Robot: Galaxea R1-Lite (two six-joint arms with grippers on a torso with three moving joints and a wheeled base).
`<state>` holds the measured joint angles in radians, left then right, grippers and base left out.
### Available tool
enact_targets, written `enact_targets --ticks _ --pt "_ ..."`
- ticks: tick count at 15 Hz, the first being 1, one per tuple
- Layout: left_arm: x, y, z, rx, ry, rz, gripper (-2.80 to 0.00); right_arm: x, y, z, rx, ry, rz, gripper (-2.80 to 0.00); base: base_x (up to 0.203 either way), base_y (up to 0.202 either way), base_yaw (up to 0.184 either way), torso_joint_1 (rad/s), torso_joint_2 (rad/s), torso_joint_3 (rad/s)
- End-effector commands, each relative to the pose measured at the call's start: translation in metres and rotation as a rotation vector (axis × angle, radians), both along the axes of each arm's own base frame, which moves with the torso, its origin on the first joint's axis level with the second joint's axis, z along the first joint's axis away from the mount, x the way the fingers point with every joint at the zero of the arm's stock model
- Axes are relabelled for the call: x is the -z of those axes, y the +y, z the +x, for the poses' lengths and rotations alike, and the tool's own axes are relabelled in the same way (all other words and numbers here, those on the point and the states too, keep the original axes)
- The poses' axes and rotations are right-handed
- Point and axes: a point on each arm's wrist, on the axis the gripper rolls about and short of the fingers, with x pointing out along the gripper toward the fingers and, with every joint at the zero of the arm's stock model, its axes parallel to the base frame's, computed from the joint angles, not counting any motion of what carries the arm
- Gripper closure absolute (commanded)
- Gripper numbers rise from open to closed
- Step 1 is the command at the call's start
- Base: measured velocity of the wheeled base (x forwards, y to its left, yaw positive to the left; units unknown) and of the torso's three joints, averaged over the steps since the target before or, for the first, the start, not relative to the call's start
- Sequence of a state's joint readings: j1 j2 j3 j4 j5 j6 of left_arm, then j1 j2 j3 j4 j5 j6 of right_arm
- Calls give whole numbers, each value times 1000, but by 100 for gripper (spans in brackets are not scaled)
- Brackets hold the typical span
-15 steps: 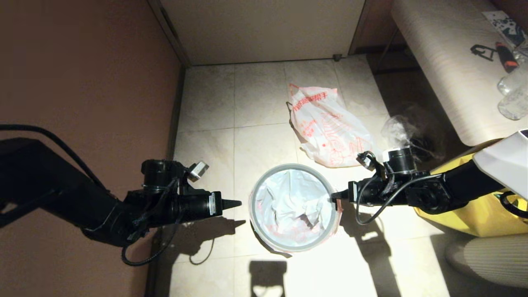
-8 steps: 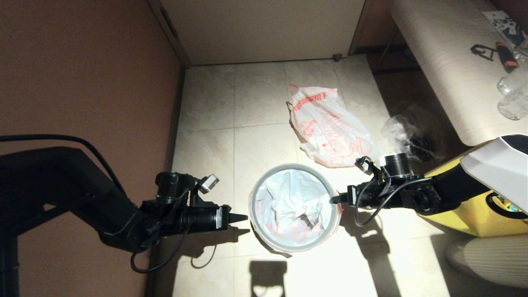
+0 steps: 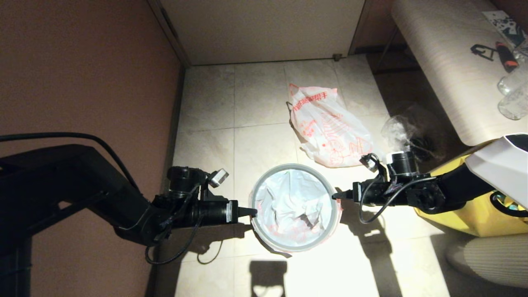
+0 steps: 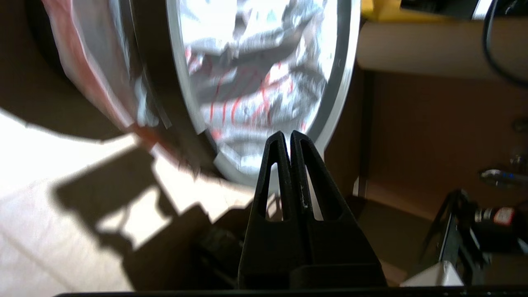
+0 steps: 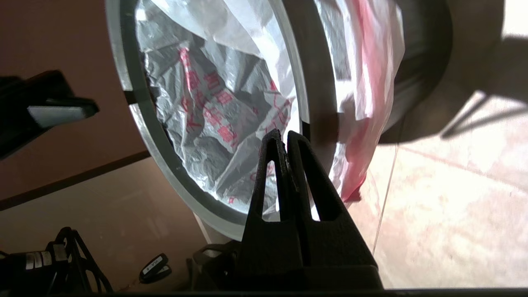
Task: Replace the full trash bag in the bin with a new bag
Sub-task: Place the trash can ring on the trash can
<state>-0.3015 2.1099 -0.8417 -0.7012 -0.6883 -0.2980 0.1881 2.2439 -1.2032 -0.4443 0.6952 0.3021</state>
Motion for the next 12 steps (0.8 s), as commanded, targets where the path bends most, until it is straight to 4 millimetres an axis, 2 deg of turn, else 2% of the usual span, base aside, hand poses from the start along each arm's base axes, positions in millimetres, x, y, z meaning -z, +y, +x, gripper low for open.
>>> enact_targets --ticks 1,4,7,10,12 --pt "13 -5 16 -9 9 0 0 7 -3 3 1 -5 7 0 0 0 0 0 0 0" --pt "23 -10 31 -34 -2 19 0 20 -1 8 -2 8 6 0 0 0 0 0 0 0" --pt "35 -14 36 -55 5 44 0 33 1 14 -6 26 2 0 0 0 0 0 0 0" --pt "36 -14 41 -74 -26 73 0 52 4 22 -10 40 -13 0 0 0 0 0 0 0" --pt "37 -14 42 -83 -40 88 0 53 5 26 -14 21 -22 0 0 0 0 0 0 0"
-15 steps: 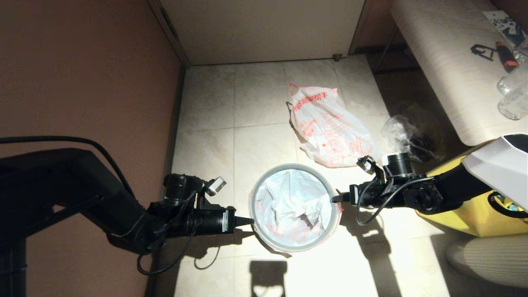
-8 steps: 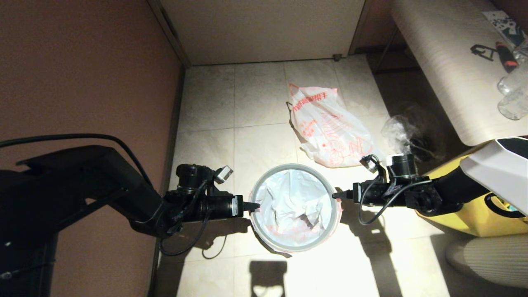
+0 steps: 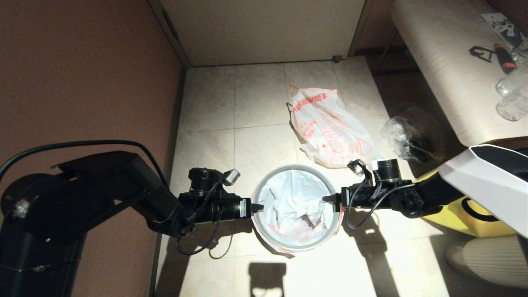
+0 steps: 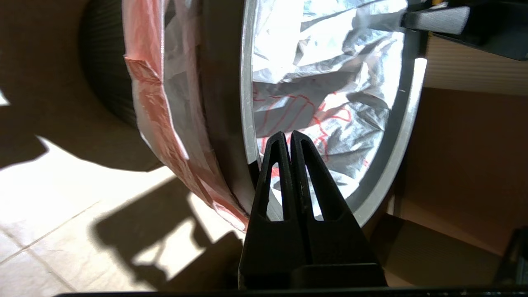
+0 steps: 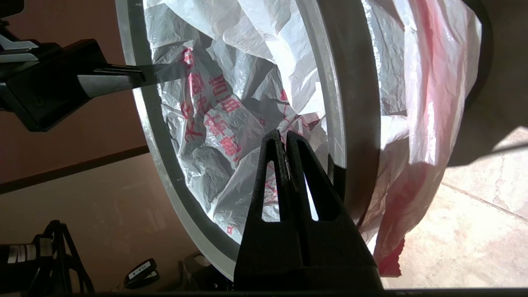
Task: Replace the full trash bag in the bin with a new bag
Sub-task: Place the trash can ring on the trash can
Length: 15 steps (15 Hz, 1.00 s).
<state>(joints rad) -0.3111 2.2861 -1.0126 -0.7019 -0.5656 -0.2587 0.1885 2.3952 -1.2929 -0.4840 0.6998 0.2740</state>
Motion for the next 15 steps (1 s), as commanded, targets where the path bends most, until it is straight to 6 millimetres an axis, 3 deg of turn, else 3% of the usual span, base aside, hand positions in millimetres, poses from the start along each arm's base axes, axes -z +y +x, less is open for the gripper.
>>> enact_targets --ticks 1,5,8,9,11,13,15 --pt "4 0 2 -8 5 5 0 11 2 2 0 18 -7 0 0 0 0 0 0 0" --pt "2 1 2 -9 -1 3 0 -2 3 6 32 -16 -24 0 0 0 0 0 0 0" --pt "-18 3 -1 -19 -43 -13 0 -45 6 -11 46 -89 -29 0 0 0 0 0 0 0" --pt "-37 6 -4 -32 -77 -29 0 -63 7 -21 67 -121 -41 0 0 0 0 0 0 0" --pt "-94 7 -20 -48 -196 -82 0 -94 5 -45 140 -172 -79 0 0 0 0 0 0 0" --pt "-154 5 -55 -91 -341 -115 0 -136 -8 -78 222 -241 -122 0 0 0 0 0 0 0" --pt "-193 9 -96 -147 -449 -105 0 -176 -28 -117 275 -287 -175 0 0 0 0 0 0 0"
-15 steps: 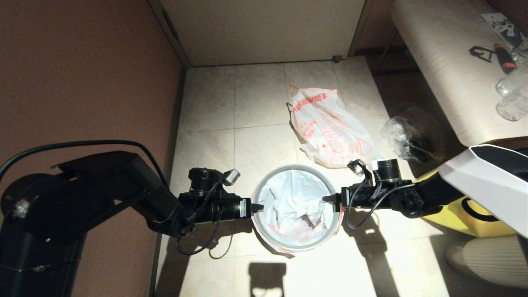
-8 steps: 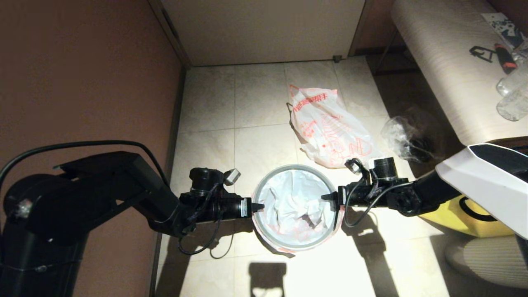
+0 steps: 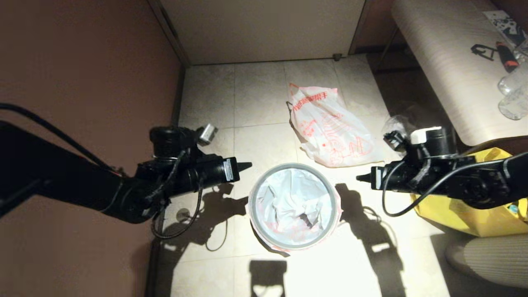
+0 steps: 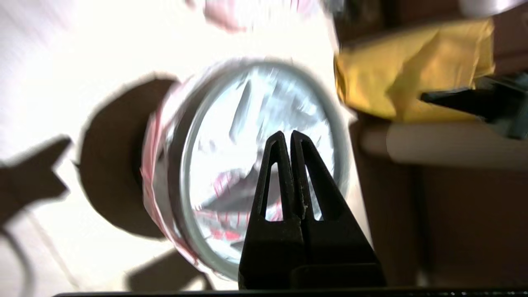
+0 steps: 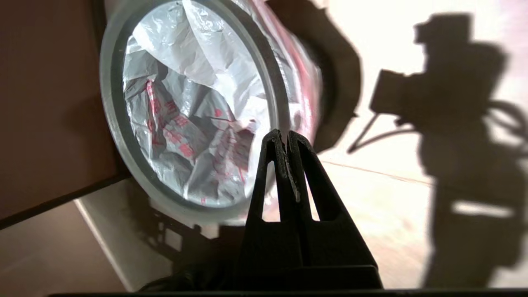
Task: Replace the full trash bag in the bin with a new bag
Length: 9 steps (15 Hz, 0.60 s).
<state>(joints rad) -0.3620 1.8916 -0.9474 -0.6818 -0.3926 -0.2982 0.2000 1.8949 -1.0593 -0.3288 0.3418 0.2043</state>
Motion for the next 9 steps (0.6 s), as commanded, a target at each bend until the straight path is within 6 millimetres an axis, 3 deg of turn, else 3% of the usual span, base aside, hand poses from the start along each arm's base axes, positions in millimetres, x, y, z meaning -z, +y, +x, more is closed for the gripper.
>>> enact_targets --ticks 1,3,5,9 --pt "-75 12 -68 -82 -202 -5 0 -65 -17 -55 20 -115 -2 0 0 0 0 0 0 0" --pt "-91 17 -114 -298 -224 110 0 -90 -32 -107 66 -117 -52 0 0 0 0 0 0 0" --pt "-100 27 -154 -418 -278 210 0 -100 -44 -155 131 -131 -102 0 0 0 0 0 0 0" --pt "-96 69 -204 -541 -357 301 0 -112 -61 -253 214 -189 -147 0 0 0 0 0 0 0"
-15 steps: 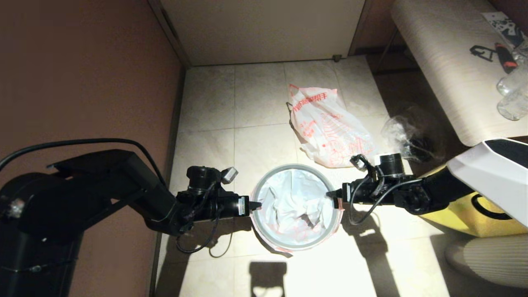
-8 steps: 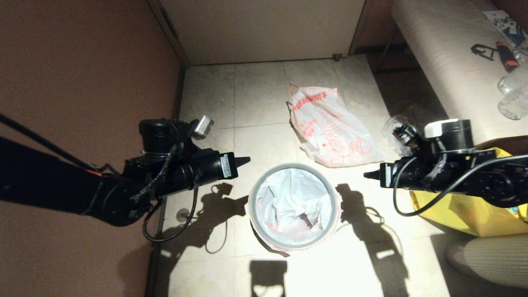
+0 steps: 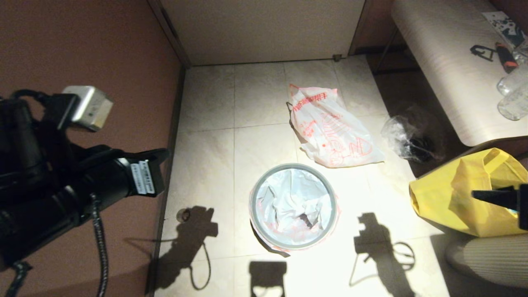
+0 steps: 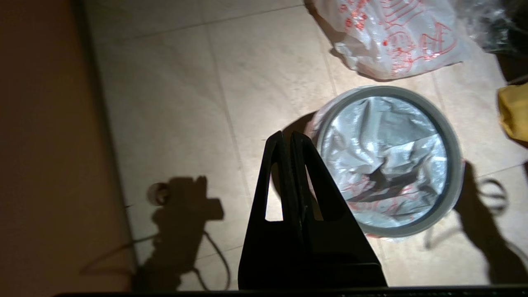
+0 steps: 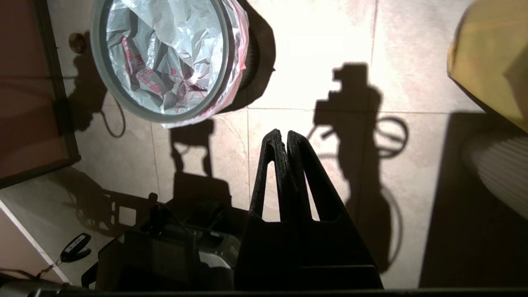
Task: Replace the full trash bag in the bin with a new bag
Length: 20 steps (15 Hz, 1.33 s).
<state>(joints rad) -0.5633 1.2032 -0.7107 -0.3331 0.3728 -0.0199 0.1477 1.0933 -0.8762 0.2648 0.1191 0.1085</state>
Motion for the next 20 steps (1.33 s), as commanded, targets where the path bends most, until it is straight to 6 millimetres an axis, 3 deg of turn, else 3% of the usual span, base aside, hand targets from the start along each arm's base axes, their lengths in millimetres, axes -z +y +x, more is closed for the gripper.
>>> enact_targets --ticks 1,7,13,16,20 --pt "-4 35 -36 -89 -93 4 0 -11 -9 -61 12 -114 13 0 0 0 0 0 0 0" --pt "26 83 -88 -356 -157 9 0 6 -22 -154 97 -178 10 0 0 0 0 0 0 0" --pt "43 98 -151 -475 -208 -36 0 47 -23 -233 198 -259 -6 0 0 0 0 0 0 0" --pt "63 99 -177 -533 -206 -37 0 65 -24 -254 241 -278 -36 0 0 0 0 0 0 0" --pt "101 97 -199 -476 -196 -34 0 82 -23 -256 218 -283 -83 0 0 0 0 0 0 0"
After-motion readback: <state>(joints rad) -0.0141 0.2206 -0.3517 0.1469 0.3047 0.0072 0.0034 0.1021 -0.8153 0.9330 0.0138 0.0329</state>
